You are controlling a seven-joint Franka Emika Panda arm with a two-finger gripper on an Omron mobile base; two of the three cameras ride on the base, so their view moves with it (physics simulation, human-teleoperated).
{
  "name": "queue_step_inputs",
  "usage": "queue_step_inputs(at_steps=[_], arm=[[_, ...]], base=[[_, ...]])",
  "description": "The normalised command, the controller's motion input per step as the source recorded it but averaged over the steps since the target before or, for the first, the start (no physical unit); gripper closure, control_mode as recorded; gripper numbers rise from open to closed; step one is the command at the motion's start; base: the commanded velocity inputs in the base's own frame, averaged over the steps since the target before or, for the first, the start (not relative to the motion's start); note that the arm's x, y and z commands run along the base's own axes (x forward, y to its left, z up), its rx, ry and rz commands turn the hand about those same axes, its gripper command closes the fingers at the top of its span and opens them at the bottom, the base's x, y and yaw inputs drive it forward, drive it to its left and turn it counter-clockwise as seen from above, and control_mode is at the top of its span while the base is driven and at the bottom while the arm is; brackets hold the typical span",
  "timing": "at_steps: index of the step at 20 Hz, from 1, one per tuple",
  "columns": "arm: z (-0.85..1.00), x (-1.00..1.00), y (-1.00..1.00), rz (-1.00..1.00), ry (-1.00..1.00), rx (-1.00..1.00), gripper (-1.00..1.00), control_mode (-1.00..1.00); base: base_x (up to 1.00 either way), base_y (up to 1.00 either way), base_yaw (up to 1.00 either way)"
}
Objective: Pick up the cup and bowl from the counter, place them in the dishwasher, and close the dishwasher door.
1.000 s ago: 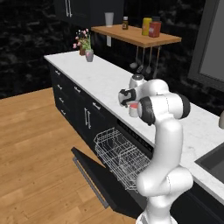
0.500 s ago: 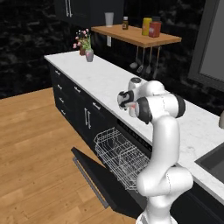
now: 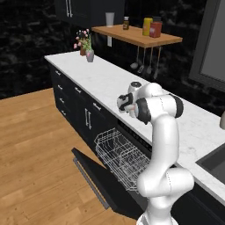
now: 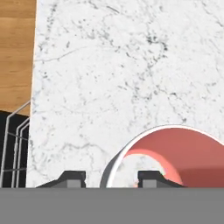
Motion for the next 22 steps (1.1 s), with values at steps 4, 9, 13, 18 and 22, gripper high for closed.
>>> queue_step_inputs(at_steps=[4,9,13,18,22], arm=[[-0.15,0.00,0.00,0.01,0.03,0.00,1.00,-1.00],[-0.02,-0.67,0.13,0.02,0.03,0.00,1.00,-1.00],[0.00,-1.00,0.01,0.00,-0.01,0.13,1.00,-1.00],[0.00,-1.00,0.27,0.00,0.00,0.15,1.00,-1.00],[-0.51,-0.66,0.58,-0.04,0.08,0.13,1.00,-1.00]], base=[[0.00,0.00,0.00],[0.00,0.00,0.00],[0.00,0.00,0.00],[0.00,0.00,0.00],[0.00,0.00,0.00]])
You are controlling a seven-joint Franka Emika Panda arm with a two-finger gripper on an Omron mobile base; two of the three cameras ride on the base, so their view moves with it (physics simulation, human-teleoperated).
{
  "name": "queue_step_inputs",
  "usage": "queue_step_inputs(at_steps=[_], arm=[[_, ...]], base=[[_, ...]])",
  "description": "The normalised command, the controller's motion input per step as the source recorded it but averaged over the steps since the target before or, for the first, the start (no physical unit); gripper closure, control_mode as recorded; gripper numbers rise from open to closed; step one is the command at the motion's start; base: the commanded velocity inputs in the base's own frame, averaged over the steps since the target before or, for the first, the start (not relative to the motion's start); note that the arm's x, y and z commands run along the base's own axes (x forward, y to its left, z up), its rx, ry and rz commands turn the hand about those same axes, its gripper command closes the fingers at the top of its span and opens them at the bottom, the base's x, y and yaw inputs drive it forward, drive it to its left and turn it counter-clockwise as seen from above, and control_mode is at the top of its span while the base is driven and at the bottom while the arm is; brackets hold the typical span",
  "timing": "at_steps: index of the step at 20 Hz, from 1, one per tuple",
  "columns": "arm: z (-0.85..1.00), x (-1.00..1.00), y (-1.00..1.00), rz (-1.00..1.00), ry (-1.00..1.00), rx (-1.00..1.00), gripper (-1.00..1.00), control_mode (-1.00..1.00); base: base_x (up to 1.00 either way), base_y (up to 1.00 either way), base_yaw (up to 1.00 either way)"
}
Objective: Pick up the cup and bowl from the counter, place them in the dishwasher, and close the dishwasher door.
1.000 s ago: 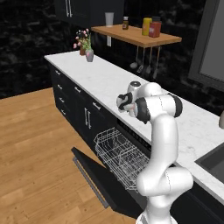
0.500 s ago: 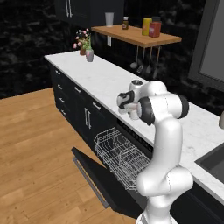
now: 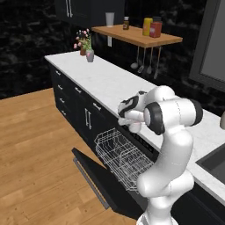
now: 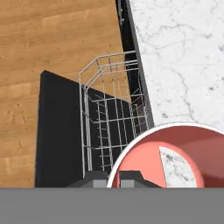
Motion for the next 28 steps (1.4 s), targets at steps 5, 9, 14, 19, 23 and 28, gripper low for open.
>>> queue_step_inputs(at_steps=[5,9,14,19,23,28], arm=[[-0.52,-0.04,0.83,-0.34,0.03,0.07,1.00,-1.00],[-0.23,-0.22,0.56,-0.45,0.03,0.12,1.00,-1.00],[0.00,-0.74,0.49,-0.36,0.00,0.17,1.00,-1.00],[-0.58,-0.20,0.41,-0.39,0.06,0.05,1.00,-1.00],[-0.54,0.07,0.18,-0.41,0.09,-0.04,1.00,-1.00],[-0.39,0.27,0.21,-0.33,0.06,-0.03,1.00,-1.00]], base=[[0.00,0.00,0.00],[0.00,0.00,0.00],[0.00,0.00,0.00],[0.00,0.00,0.00],[0.00,0.00,0.00],[0.00,0.00,0.00]])
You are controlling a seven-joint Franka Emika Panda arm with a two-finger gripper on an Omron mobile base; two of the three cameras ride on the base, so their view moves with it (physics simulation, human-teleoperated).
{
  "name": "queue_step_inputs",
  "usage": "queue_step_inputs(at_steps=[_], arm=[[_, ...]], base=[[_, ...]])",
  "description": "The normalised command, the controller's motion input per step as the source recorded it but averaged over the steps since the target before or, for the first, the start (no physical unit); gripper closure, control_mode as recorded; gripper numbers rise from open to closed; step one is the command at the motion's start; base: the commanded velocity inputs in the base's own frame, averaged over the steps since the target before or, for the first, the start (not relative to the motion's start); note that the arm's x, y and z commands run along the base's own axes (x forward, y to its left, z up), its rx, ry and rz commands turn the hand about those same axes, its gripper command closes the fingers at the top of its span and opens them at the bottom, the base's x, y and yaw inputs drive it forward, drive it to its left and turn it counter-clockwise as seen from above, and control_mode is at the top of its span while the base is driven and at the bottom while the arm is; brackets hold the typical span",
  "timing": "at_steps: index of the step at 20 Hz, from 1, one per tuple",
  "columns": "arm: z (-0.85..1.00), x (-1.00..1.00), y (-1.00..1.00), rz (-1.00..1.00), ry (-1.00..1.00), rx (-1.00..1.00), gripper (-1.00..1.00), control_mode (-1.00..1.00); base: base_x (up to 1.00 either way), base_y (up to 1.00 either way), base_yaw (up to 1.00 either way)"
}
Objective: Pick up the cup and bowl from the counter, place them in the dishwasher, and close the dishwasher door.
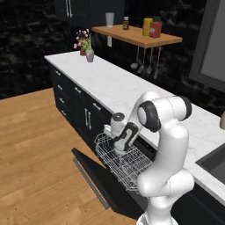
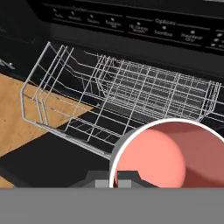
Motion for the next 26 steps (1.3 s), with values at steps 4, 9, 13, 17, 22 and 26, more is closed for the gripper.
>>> queue_step_inputs(at_steps=[4,9,13,17,22,26], arm=[[-0.31,0.36,0.18,-0.14,0.02,-0.07,1.00,-1.00],[-0.34,0.25,0.00,0.01,0.01,-0.08,1.00,-1.00],[-0.33,0.24,-0.01,0.02,0.00,-0.06,1.00,-1.00],[-0.36,0.19,0.00,0.00,0.00,-0.11,1.00,-1.00],[-0.54,0.24,0.00,0.00,0.00,-0.11,1.00,-1.00],[-0.59,0.45,0.07,0.00,0.00,-0.01,1.00,-1.00]], base=[[0.00,0.00,0.00],[0.00,0.00,0.00],[0.00,0.00,0.00],[0.00,0.00,0.00],[0.00,0.00,0.00],[0.00,0.00,0.00]])
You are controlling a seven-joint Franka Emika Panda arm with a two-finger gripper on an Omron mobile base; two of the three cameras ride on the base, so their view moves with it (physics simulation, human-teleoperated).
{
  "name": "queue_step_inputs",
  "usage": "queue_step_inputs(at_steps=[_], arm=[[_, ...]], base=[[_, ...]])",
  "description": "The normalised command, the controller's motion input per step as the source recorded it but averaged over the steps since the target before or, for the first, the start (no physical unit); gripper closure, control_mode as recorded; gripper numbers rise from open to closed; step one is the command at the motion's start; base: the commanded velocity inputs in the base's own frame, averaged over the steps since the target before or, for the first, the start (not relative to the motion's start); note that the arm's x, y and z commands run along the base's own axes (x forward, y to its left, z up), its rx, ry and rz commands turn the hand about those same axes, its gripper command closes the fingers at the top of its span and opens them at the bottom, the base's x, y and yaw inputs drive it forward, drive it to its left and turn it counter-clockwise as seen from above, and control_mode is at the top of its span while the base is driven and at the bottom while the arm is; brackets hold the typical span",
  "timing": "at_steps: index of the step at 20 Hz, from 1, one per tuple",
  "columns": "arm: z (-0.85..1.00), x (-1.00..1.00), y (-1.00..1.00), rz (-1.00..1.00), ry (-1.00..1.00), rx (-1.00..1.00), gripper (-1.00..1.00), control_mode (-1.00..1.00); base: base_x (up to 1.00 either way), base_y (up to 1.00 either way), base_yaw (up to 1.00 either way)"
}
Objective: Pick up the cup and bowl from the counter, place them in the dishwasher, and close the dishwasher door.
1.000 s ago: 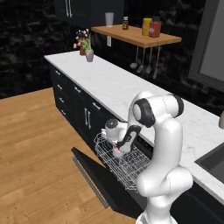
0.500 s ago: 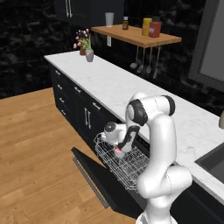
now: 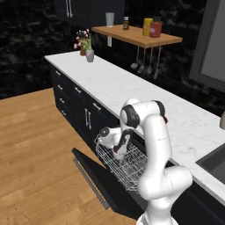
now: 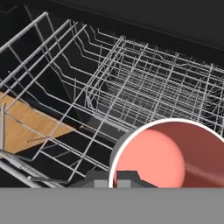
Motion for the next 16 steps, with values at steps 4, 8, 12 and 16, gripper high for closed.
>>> queue_step_inputs(at_steps=[4,8,12,16], arm=[[-0.57,0.42,0.01,0.00,0.00,0.00,1.00,-1.00],[-0.58,0.27,0.00,0.00,0.00,0.00,1.00,-1.00],[-0.47,0.26,0.00,0.00,0.00,-0.02,1.00,-1.00],[-0.45,0.22,0.00,0.00,0.00,-0.03,1.00,-1.00]], base=[[0.00,0.00,0.00],[0.00,0.00,0.00],[0.00,0.00,0.00],[0.00,0.00,0.00]])
